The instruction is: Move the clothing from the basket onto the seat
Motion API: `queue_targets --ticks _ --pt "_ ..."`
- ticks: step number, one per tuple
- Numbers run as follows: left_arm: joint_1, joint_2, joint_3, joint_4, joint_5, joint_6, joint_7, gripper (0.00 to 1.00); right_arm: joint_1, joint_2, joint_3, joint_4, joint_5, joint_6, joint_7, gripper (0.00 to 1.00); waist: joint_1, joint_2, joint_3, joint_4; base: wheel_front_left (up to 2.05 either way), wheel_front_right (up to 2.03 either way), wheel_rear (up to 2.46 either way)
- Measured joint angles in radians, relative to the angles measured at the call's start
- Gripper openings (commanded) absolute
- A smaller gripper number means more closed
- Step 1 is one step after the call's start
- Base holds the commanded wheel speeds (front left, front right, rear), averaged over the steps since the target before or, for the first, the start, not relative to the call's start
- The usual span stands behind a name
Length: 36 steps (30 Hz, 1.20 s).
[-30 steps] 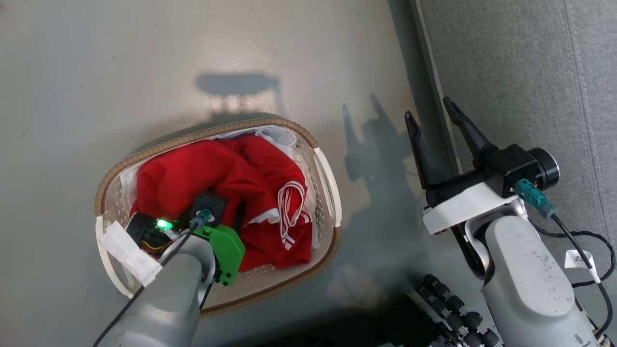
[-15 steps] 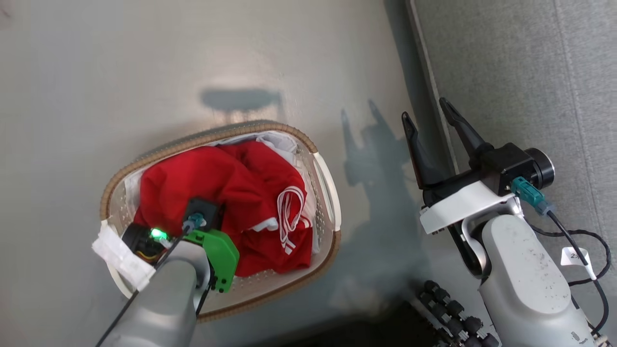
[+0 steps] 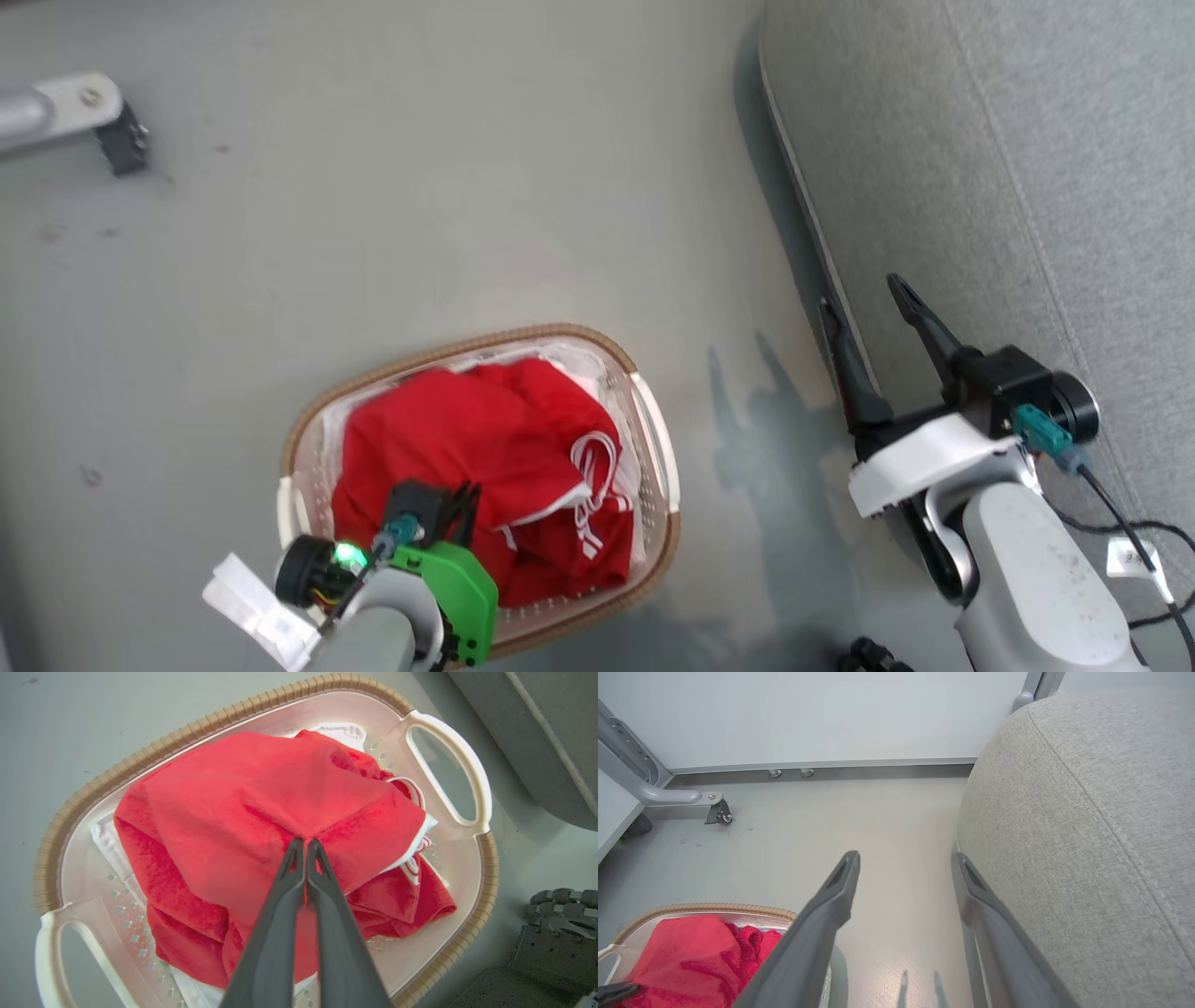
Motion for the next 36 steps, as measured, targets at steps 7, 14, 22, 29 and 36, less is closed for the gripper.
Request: queue_targets --ticks 7,14,22,29,36 --pt "0.091 0.0 0.007 -0.134 -0.022 0.018 0.0 0.0 0.073 -0.001 -0.032 0.002 -0.004 0.0 0.0 1.0 0.0 0.0 -0.134 0.045 0.0 0.0 0.0" --pt "0.167 0.0 0.072 -0.299 0.001 0.02 0.001 0.0 0.144 0.004 -0.037 0.018 -0.007 0.0 0.0 1.0 -0.0001 0.0 -0.274 0.095 0.0 0.0 0.0" --pt "0.217 0.0 0.132 -0.467 0.016 0.0 0.001 0.0 0.218 0.01 -0.053 0.035 0.001 0.0 0.0 1.0 -0.0001 0.0 -0.405 0.124 0.0 0.0 0.0" --pt "0.219 0.0 0.161 -0.624 -0.005 -0.006 0.001 0.0 0.273 0.012 -0.047 0.048 0.001 0.0 0.0 1.0 -0.0001 0.0 -0.499 0.138 0.0 0.0 0.0" --pt "0.193 0.0 0.17 -0.758 -0.026 -0.009 0.001 0.0 0.289 0.012 0.008 0.046 -0.001 0.0 0.0 1.0 -0.0001 0.0 -0.549 0.145 0.0 0.0 0.0"
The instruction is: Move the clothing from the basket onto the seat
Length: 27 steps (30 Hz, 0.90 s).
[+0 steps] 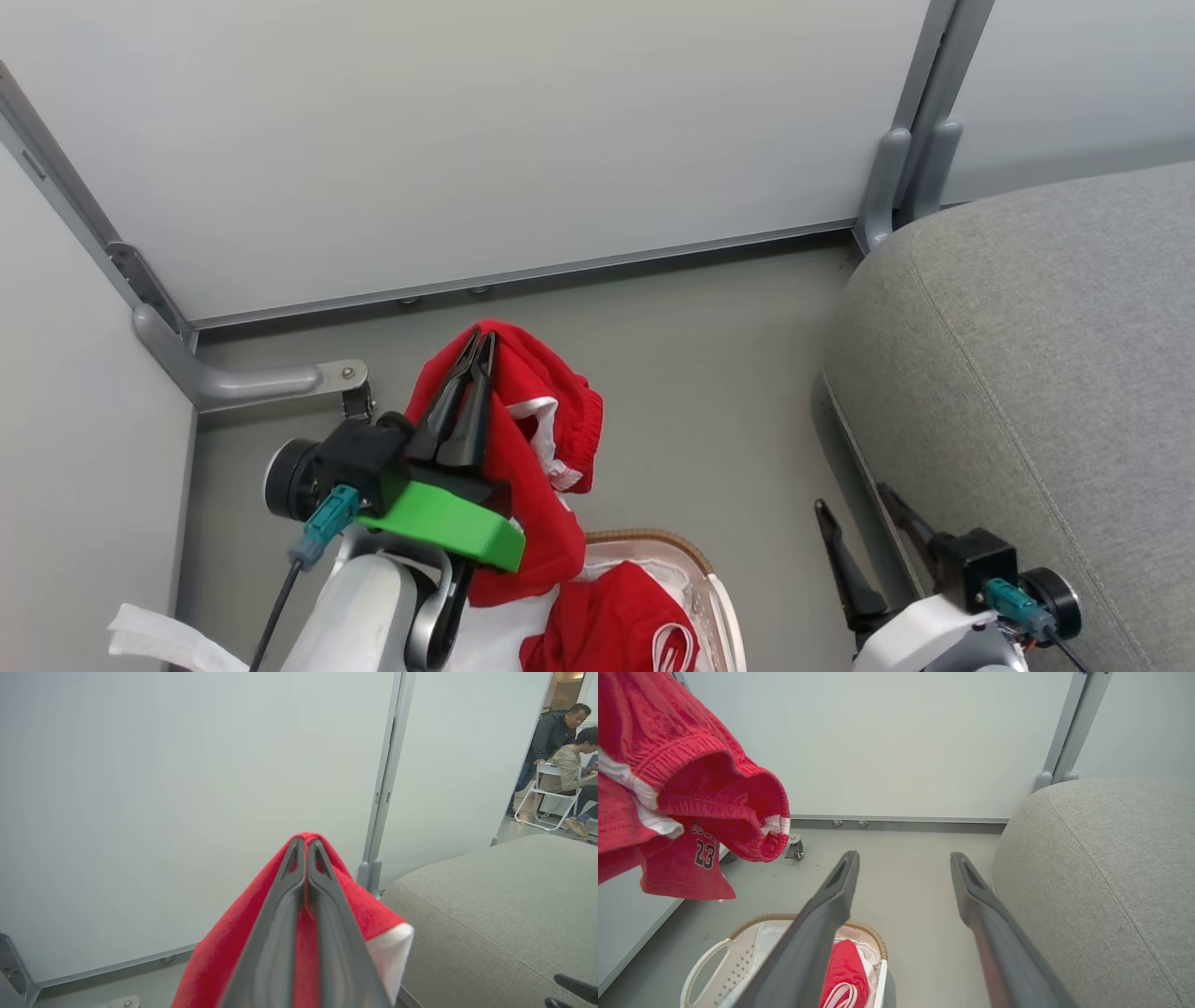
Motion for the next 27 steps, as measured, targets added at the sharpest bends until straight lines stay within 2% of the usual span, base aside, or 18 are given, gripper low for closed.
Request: queue_targets --ticks 3,8,14,18,22,27 --pt "-0.011 0.0 -0.008 -0.033 -0.008 0.0 0.0 0.0 -0.001 -0.003 0.073 -0.019 0.004 0.0 0.0 1.0 0.0 0.0 -0.006 0.004 0.0 0.0 0.0" --pt "-0.023 0.0 -0.036 -0.06 -0.015 0.0 0.0 0.0 -0.04 -0.038 0.311 -0.069 0.047 0.0 0.0 1.0 0.0 0.0 -0.004 0.017 0.0 0.0 0.0" --pt "-0.03 0.0 -0.08 -0.07 -0.026 0.004 0.0 0.0 -0.161 -0.049 0.452 -0.133 0.082 0.0 0.0 1.0 0.0 0.0 0.001 0.043 0.0 0.0 0.0" --pt "-0.031 0.0 -0.12 -0.065 -0.033 0.005 0.0 0.0 -0.24 -0.04 0.491 -0.145 0.078 0.0 0.0 1.0 0.0 0.0 0.006 0.065 0.0 0.0 0.0" --pt "-0.039 0.0 -0.162 -0.068 -0.051 0.005 0.0 0.0 -0.296 -0.025 0.497 -0.104 0.047 0.0 0.0 1.0 0.0 0.0 0.01 0.088 0.0 0.0 0.0" --pt "-0.051 0.0 -0.207 -0.079 -0.066 0.006 0.0 0.0 -0.338 -0.003 0.463 -0.053 -0.006 0.0 0.0 1.0 0.0 0.0 0.018 0.113 0.0 0.0 0.0"
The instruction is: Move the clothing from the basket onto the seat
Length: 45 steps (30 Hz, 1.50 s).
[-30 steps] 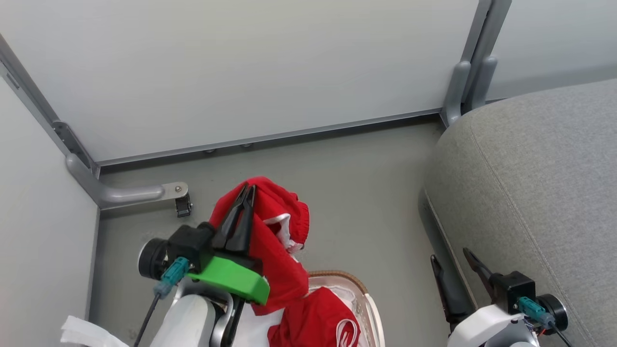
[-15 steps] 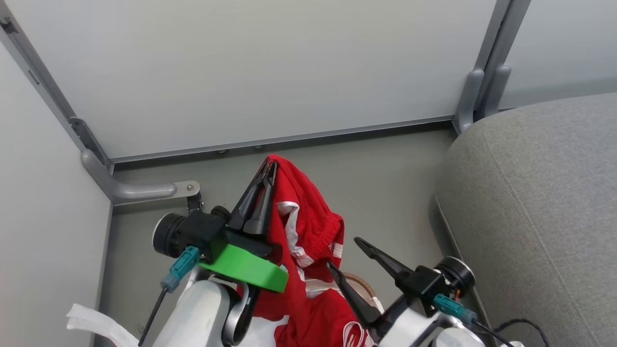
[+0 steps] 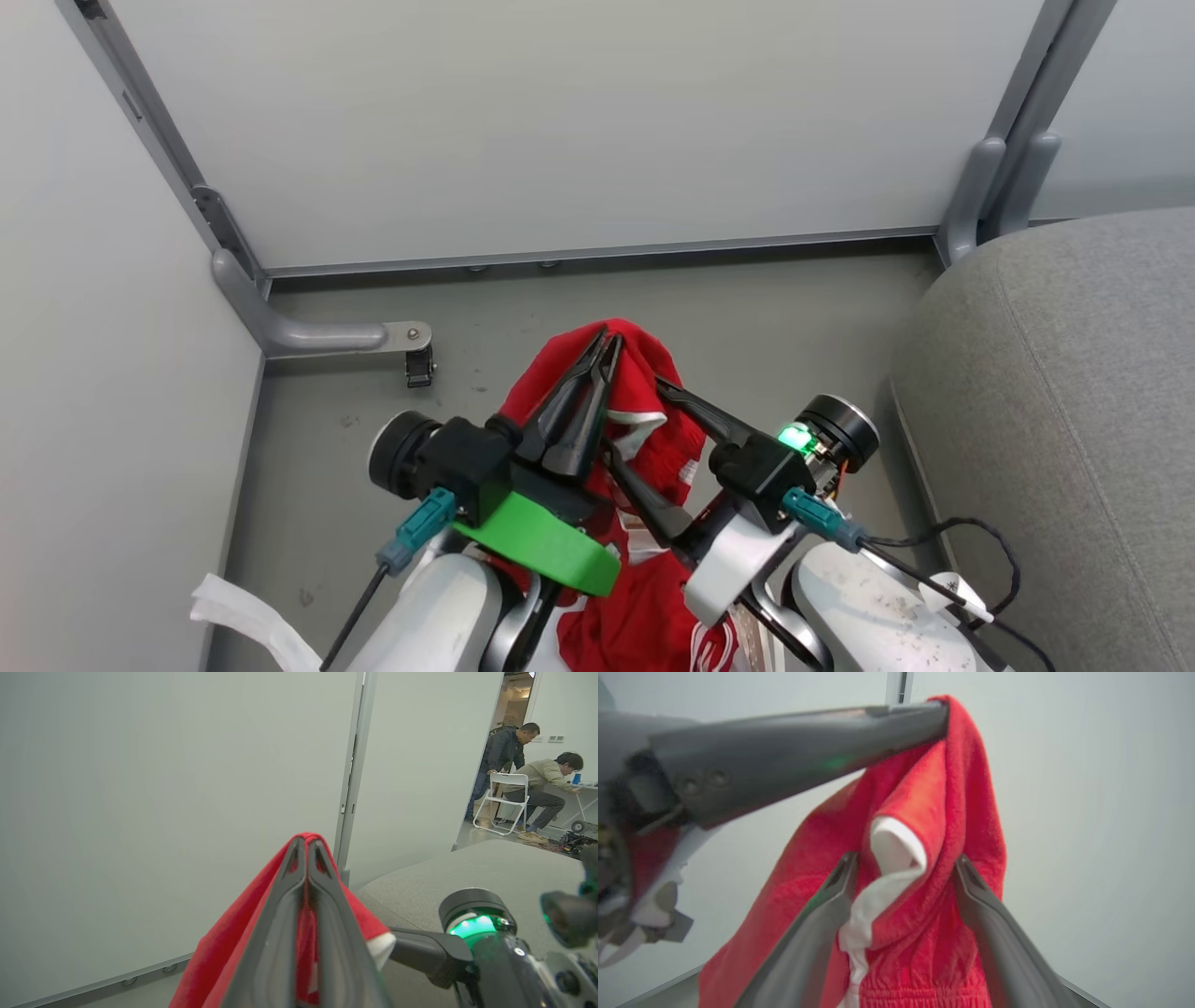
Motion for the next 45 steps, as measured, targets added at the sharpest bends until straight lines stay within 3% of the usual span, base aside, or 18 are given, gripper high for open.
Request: queue_targets --ticks 1,2,4,9,11,12,23,35,45 --pt "-0.001 0.0 -0.01 -0.001 -0.004 0.0 0.0 0.0 -0.003 0.003 -0.005 0.014 -0.005 0.0 0.0 0.98 0.0 0.0 0.002 0.006 0.0 0.0 0.0" --pt "-0.001 0.0 -0.018 -0.001 -0.006 0.0 0.0 0.0 -0.006 0.005 -0.01 0.024 -0.008 0.0 0.0 0.53 0.0 0.0 0.003 0.01 0.0 0.0 0.0" --pt "-0.002 0.0 -0.03 -0.002 -0.011 0.0 0.0 0.0 -0.021 0.006 -0.008 0.04 -0.01 0.0 0.0 0.0 0.0 0.0 0.007 0.021 0.0 0.0 0.0" --pt "-0.011 0.0 -0.032 -0.003 -0.012 0.004 0.0 0.0 -0.029 0.01 -0.008 0.044 0.012 0.0 0.0 0.0 0.0 0.0 0.022 0.035 0.0 0.0 0.0" --pt "-0.012 0.0 -0.03 -0.003 -0.01 0.009 0.0 0.53 -0.027 0.011 -0.016 0.037 0.021 0.0 0.0 0.0 0.0 0.0 0.028 0.037 0.0 0.0 0.0" --pt "-0.012 0.0 -0.028 0.001 -0.007 0.012 0.0 1.0 -0.024 0.011 -0.024 0.03 0.026 0.0 0.0 0.0 0.0 0.0 0.029 0.035 0.0 0.0 0.0" --pt "-0.009 0.0 0.028 0.016 0.048 0.025 -0.001 1.0 0.075 0.011 -0.111 -0.092 0.066 0.0 0.0 0.0 0.0 0.0 0.033 -0.067 0.0 0.0 0.0" --pt "0.015 0.0 0.07 0.02 0.074 0.012 -0.001 1.0 0.147 0.005 -0.212 -0.133 0.071 0.0 0.0 0.0 0.0 0.0 0.045 -0.322 0.0 0.0 0.0" --pt "0.0 -0.002 0.038 0.033 0.081 0.0 -0.001 1.0 0.174 0.005 -0.293 -0.151 0.062 0.0 0.0 0.0 0.0 0.0 0.071 -0.538 0.0 0.0 0.0"
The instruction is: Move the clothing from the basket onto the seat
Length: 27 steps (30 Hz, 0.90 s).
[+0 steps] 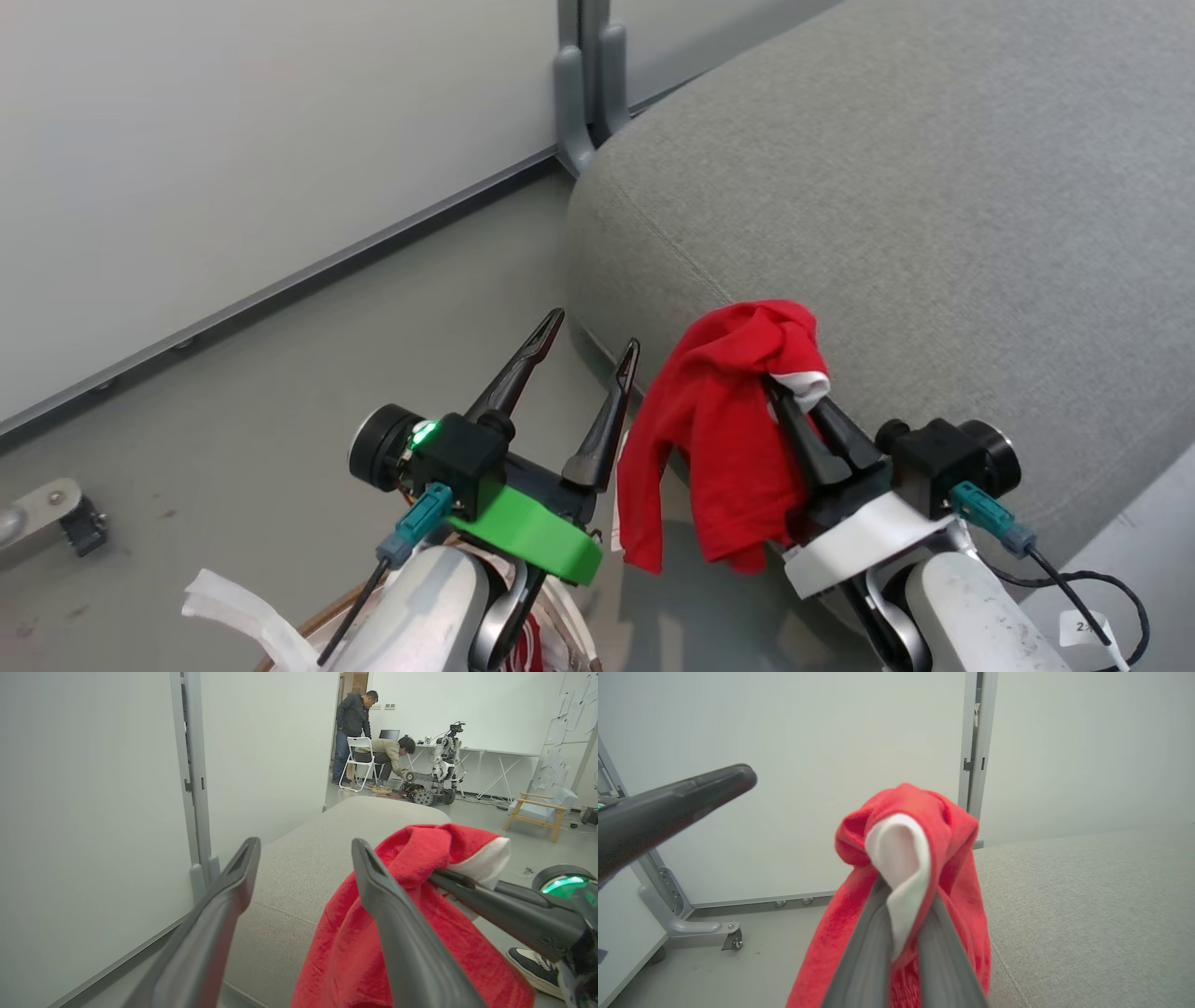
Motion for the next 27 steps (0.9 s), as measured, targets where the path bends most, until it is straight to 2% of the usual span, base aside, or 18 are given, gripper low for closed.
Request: queue_targets --ticks 6,11,16,18,27 --pt "-0.029 -0.001 -0.024 0.032 0.003 -0.007 0.0 1.0 -0.024 -0.007 -0.07 -0.008 -0.025 0.0 0.0 0.0 0.0 0.0 0.049 -0.063 0.0 0.0 0.0" --pt "-0.05 0.0 -0.017 0.059 0.035 -0.01 0.0 1.0 -0.167 -0.051 -0.088 0.005 -0.049 0.0 0.0 0.0 0.0 0.0 0.111 -0.08 0.0 0.0 0.0" --pt "-0.057 0.0 0.004 0.074 0.074 -0.01 0.0 1.0 -0.351 -0.13 -0.125 0.041 -0.073 0.0 0.0 0.0 0.0 0.0 0.176 -0.084 0.0 0.0 0.0" --pt "-0.072 0.0 0.004 0.077 0.088 -0.011 0.0 1.0 -0.424 -0.179 -0.169 0.064 -0.095 0.0 0.0 0.0 0.0 0.0001 0.206 -0.078 0.0 0.0 0.0" --pt "-0.151 0.032 -0.01 0.077 0.103 -0.012 0.0 1.0 -0.696 -0.307 -0.34 0.19 -0.126 0.0 0.0 0.0 0.0001 0.0 0.339 -0.014 0.0 0.0 0.0"
